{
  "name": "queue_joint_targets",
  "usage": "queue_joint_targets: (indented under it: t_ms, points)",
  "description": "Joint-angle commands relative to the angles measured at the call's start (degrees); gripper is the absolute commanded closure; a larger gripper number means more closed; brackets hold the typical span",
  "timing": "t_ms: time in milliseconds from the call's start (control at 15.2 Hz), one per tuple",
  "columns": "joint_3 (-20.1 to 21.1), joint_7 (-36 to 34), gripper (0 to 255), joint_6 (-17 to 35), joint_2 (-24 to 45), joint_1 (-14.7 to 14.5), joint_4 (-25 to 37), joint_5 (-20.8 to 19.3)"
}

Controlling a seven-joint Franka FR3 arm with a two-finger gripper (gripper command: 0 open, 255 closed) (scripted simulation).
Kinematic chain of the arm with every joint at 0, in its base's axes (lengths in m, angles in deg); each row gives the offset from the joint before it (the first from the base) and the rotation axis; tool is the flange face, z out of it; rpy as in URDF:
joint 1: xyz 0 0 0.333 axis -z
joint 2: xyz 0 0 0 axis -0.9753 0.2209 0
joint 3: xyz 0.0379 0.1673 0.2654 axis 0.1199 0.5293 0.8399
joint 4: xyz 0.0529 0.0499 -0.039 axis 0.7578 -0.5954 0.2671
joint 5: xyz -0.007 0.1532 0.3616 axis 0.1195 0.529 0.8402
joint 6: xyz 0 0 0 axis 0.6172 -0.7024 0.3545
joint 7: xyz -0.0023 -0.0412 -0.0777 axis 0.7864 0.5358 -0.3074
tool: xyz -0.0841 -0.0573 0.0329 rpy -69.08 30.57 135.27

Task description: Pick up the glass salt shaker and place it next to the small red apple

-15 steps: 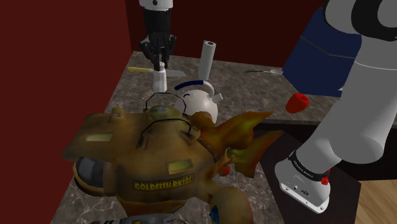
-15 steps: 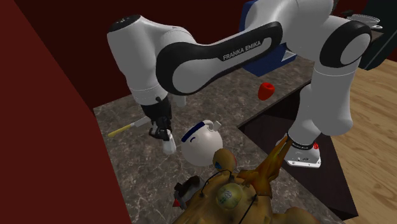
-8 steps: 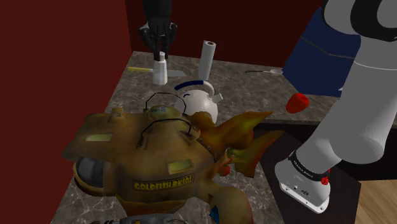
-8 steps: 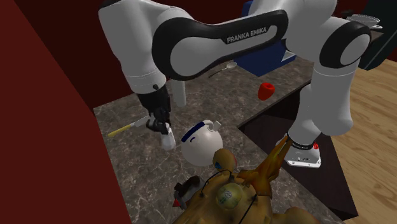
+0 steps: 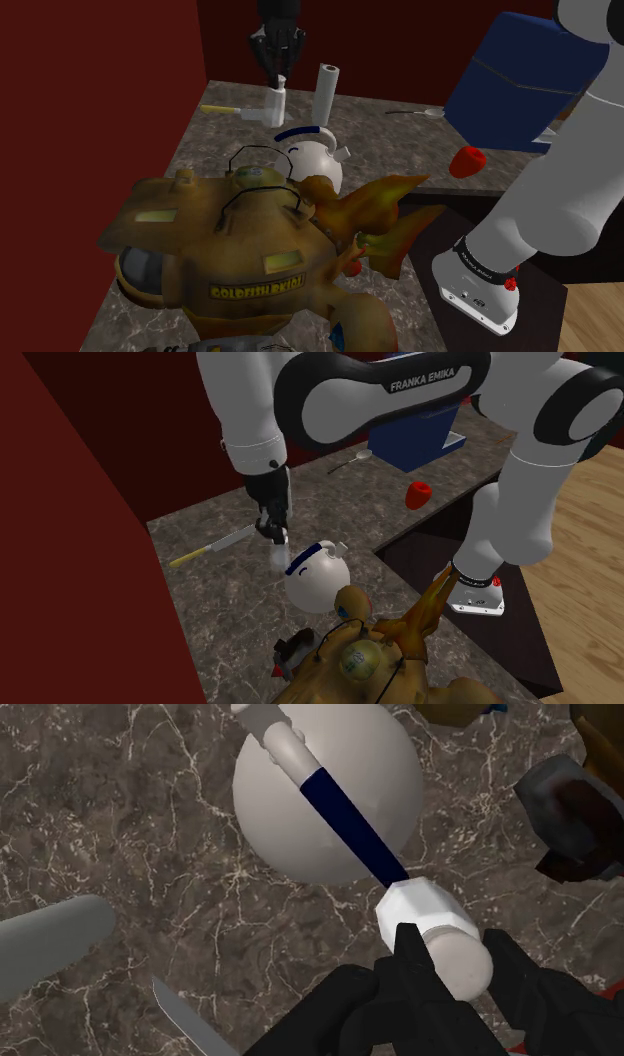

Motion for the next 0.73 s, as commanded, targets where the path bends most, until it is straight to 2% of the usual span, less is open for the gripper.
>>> queue_joint_targets:
  t_ms: [0, 660]
  points:
    - [-0.67, 2.28, 255, 1.79, -4.93, 1.6, -6.48, 1.48]
    - [-6.84, 14.12, 255, 3.83, -25.29, 6.12, -28.57, 5.16]
